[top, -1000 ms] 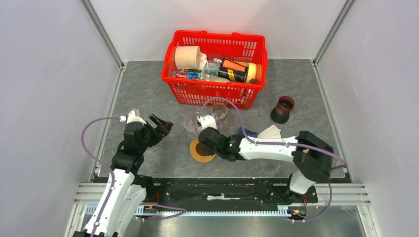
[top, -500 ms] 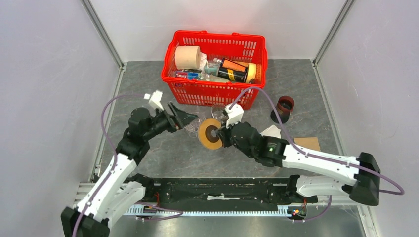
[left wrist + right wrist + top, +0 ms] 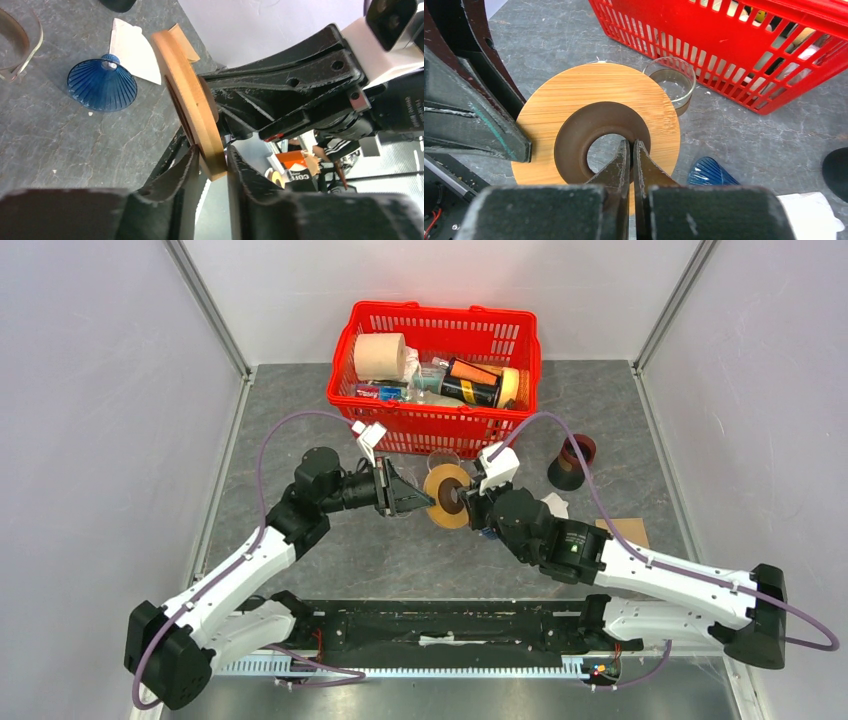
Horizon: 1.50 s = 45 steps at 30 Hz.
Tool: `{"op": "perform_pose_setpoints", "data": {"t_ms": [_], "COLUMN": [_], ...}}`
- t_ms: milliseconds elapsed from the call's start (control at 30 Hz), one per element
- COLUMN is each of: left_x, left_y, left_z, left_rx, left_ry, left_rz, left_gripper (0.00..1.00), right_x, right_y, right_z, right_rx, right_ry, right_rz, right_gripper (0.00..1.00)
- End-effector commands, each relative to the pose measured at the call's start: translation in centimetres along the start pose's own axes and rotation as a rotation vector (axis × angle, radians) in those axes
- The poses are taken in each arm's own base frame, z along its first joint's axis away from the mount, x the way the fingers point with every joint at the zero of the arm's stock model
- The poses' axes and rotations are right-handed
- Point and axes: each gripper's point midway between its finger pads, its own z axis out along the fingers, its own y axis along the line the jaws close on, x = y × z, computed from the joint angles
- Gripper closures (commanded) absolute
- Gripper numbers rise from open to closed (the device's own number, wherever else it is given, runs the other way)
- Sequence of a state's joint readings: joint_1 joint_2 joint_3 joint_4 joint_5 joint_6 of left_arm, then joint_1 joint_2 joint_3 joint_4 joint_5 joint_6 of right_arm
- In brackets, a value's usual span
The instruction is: Place the coffee filter in the dripper
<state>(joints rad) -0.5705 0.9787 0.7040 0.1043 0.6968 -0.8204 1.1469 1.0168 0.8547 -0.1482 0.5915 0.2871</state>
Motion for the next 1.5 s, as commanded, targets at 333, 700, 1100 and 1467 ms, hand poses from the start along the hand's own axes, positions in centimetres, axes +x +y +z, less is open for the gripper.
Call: {"op": "perform_pose_setpoints", "data": {"t_ms": [333,700,1100,1467], "left_x": [-2.2,-2.4,-1.6,-2.5], "left_y": [-1.2,-0.3,-2.5,-3.5], "left_z": [0.6,-2.6,-4.2,-4.1], "left_rx": [0.043,0.092,0.281,0.195], "left_ry": [0.012,0.302,0.298,0.031], "left_rz": [0.546,1.448,1.937,2.229], "left_gripper": [0.98,0.98,0.98,0.98], "right_x": [-1.3,3.1,-1.0,-4.1], "right_y": [-1.3,-4.3,-7.1,-3.0], "right_z": [-1.6,-5.6,-7.7,-3.0], "right_rx": [0.03,0.093,0.241,0.012], "right_ry": [-0.052,0.286,0.293,0.167], "right_rz": [0.133,0.385,0.788,1.143], "right_gripper": [0.17,0.03,0.03,0.04]}}
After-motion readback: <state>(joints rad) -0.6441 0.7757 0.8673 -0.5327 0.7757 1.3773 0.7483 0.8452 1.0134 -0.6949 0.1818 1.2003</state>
